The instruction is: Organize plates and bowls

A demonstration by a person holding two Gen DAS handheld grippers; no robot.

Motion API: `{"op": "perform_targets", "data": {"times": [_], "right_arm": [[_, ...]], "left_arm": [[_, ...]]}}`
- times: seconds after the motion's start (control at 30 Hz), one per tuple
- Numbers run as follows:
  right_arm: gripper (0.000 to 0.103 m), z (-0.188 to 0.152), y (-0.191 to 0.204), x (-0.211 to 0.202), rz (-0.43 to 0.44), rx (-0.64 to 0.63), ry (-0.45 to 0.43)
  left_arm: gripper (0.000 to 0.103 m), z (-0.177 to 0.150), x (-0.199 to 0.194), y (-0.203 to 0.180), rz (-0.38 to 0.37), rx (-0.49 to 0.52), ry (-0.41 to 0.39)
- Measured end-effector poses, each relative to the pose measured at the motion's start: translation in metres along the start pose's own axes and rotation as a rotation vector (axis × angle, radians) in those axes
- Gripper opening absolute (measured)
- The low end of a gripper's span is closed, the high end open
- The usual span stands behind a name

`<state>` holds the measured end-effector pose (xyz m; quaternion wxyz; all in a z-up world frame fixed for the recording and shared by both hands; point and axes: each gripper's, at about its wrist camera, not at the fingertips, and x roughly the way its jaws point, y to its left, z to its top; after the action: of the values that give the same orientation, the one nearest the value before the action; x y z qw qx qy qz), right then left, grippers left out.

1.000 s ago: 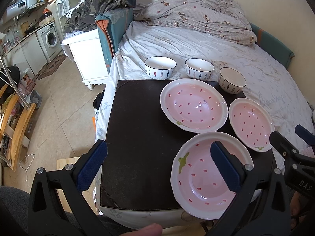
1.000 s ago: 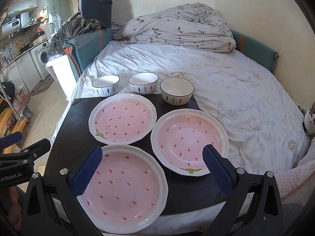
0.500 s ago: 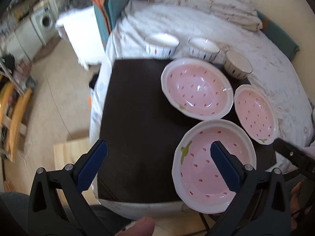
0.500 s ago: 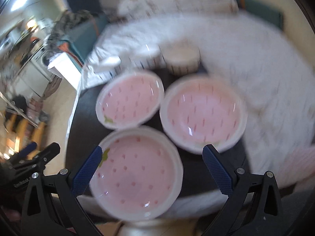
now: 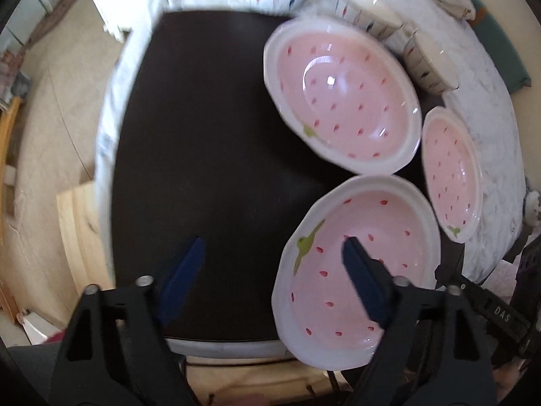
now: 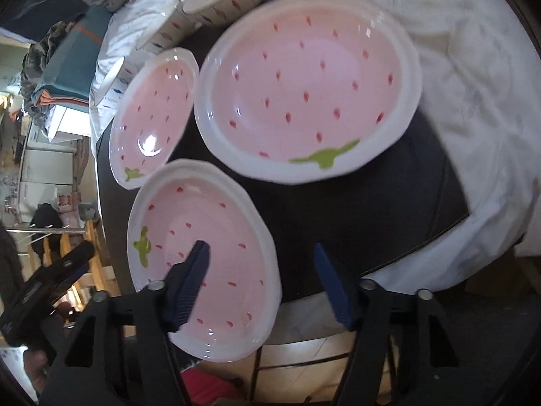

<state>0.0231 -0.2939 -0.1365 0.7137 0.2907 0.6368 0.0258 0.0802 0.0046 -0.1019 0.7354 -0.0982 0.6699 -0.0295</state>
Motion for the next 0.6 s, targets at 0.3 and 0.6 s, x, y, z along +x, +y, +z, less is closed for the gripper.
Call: {"op": "perform_targets", "data": {"times": [0.3, 0.6], "right_arm": [[0.039, -0.005, 0.007, 0.024, -0.002, -0.046, 0.063], [0.032, -0.006, 0.006, 0.033, -0.025, -0.064, 0.068]], "left_arm": [[0.057, -0.008, 0.047, -0.012, -0.053, 0.023, 0.128], [0.040, -0.007, 0.048, -0.028, -0.040, 0.054, 0.062]]}}
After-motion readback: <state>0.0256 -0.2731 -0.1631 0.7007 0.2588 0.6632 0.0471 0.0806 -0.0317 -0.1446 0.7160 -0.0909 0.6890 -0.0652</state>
